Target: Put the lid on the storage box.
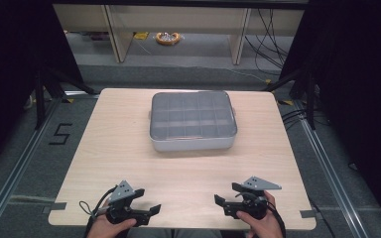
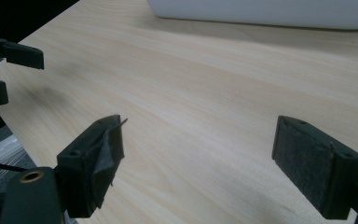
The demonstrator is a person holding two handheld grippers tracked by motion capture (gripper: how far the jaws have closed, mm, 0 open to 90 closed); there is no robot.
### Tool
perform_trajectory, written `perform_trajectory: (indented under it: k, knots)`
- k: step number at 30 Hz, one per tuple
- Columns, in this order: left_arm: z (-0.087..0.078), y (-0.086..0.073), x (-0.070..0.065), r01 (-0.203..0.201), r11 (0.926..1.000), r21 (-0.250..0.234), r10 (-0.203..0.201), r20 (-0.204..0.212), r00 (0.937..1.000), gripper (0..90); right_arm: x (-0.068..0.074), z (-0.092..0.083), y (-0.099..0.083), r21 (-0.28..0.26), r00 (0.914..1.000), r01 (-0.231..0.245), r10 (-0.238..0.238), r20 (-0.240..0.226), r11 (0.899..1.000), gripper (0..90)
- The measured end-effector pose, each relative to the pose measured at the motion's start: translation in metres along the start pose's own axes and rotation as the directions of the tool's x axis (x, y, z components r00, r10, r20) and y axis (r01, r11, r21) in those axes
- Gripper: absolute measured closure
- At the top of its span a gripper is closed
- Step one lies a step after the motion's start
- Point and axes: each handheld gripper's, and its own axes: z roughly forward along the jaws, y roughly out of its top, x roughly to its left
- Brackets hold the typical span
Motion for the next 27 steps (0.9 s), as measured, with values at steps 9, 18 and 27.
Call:
perform_trajectory:
  k: [9, 18, 27]
  knots:
    - [-0.003, -0.005, -0.007, -0.023, 0.9996, 0.017, 0.022, 0.016, 0.9996, 15.7, 0.004, -0.005, -0.01, 0.029, 1.0, 0.001, -0.001, -0.002, 1.0, 16.9]
    - [-0.004, -0.008, -0.008, -0.043, 0.998, 0.046, 0.042, 0.009, 0.9991, 15.7, 0.008, -0.004, -0.021, 0.09, 0.9997, 0.024, -0.024, 0.004, 0.996, 16.7]
    - [-0.002, -0.009, -0.008, -0.015, 0.9994, 0.032, 0.015, 0.015, 0.9998, 15.6, 0.009, -0.003, -0.024, 0.112, 0.9972, 0.074, -0.075, 0.007, 0.991, 16.7]
